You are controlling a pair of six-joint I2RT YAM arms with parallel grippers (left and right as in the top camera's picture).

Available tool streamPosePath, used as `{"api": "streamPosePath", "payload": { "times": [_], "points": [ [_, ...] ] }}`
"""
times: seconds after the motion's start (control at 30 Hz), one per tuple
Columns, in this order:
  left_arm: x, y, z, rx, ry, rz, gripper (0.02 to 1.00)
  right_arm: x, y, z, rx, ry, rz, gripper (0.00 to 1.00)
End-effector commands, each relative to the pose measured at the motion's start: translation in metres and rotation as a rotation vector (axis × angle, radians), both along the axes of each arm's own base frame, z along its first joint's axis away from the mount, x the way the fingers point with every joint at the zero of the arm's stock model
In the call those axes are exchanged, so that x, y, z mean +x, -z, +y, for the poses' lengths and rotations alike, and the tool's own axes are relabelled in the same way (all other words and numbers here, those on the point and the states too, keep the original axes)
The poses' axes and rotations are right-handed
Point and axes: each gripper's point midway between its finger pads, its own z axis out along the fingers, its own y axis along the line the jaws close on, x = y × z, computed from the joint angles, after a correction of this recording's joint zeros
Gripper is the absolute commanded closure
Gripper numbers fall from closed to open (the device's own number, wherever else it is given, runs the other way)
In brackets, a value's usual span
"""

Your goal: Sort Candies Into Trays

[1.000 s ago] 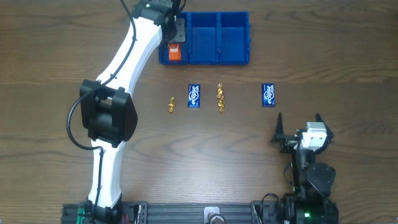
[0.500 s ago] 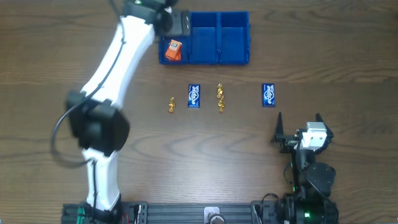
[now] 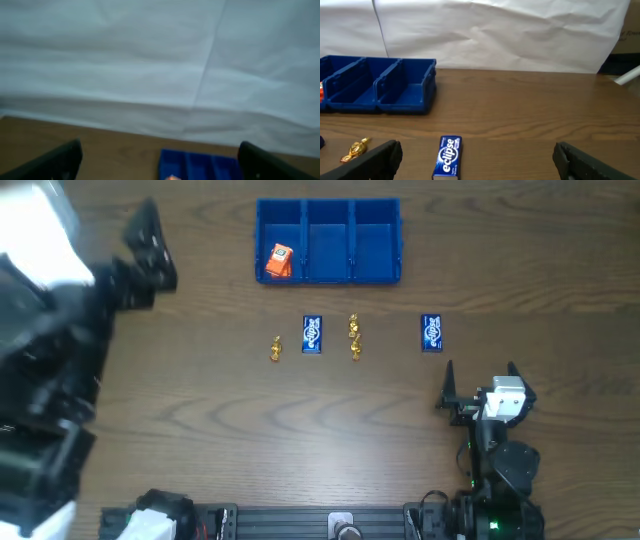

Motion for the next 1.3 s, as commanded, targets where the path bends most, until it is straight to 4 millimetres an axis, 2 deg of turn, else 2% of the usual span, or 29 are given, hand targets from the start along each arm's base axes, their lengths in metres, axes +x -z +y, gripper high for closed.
{"api": "streamPosePath", "payload": {
  "times": [0.03,0.2,0.3,0.43,0.73,0.9,1.03,1.3],
  "points": [
    [-0.034,0.08,0.018,0.084,0.017,0.053,0.018,0.0,0.001,0.0,-0.013,-0.005,0.004,0.001],
    [-0.084,0.123,0.028,0.113,0.038,-0.079,0.018,0.0,0.001,0.0,-0.013,-0.005,0.004,0.001],
    [-0.096,0.15,0.025,0.114,0.061,-0.142,0.018,0.0,0.001,0.0,-0.013,-0.005,0.004,0.001],
    [-0.09,0.182,0.014,0.13,0.12,-0.202,0.018,0.0,0.001,0.0,-0.013,-0.005,0.004,0.001],
    [-0.064,0.263,0.013,0.136,0.119,-0.199,0.02,0.0,0.001,0.0,-0.013,-0.005,0.004,0.001],
    [-0.057,0.307,0.014,0.137,0.122,-0.111,0.02,0.0,0.001,0.0,-0.013,-0.005,0.004,0.001],
    [-0.059,0.333,0.016,0.137,0.115,-0.004,0.02,0.0,0.001,0.0,-0.013,-0.005,0.004,0.001],
    [-0.059,0.337,0.016,0.137,0.116,0.013,0.02,0.0,0.001,0.0,-0.013,-0.005,0.004,0.001]
  ]
}}
